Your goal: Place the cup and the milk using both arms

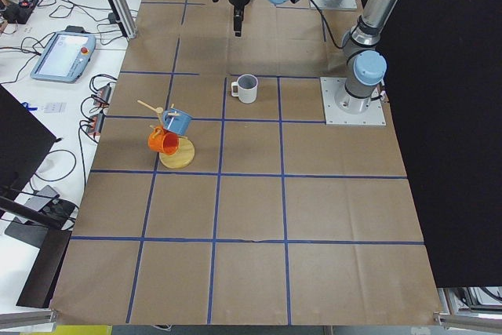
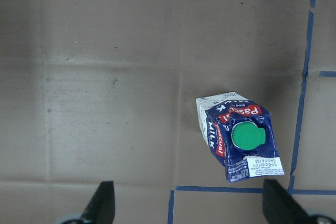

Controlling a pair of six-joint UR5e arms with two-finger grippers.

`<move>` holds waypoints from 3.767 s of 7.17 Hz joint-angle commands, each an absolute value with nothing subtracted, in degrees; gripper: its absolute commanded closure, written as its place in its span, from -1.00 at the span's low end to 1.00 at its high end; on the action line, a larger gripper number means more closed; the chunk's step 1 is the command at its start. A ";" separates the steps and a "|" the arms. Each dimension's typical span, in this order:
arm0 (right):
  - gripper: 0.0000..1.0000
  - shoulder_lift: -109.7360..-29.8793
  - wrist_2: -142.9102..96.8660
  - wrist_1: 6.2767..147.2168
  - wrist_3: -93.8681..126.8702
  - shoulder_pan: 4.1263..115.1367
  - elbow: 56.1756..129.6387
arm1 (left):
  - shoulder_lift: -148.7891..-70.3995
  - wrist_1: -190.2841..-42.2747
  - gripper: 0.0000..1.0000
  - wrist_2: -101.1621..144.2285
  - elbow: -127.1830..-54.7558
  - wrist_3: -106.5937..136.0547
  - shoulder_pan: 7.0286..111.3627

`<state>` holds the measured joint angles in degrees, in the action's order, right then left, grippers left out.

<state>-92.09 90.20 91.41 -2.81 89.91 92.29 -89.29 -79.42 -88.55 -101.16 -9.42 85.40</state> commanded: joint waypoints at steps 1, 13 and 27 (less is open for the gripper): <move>-1.00 -92.11 90.18 91.41 -2.81 89.91 92.29 | -89.38 -74.21 -0.99 -88.59 -108.24 -17.90 77.56; -1.00 -92.11 90.09 91.41 -2.81 89.91 92.64 | -96.33 -58.27 -0.66 -88.86 -118.92 -20.30 71.72; -1.00 -92.11 90.00 91.49 -2.90 89.91 92.99 | -106.04 -62.92 1.00 -87.89 -98.06 -8.22 86.00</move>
<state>-92.08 90.00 91.43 -2.90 89.91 92.99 -101.50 -61.51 -88.21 -105.51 -13.20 80.14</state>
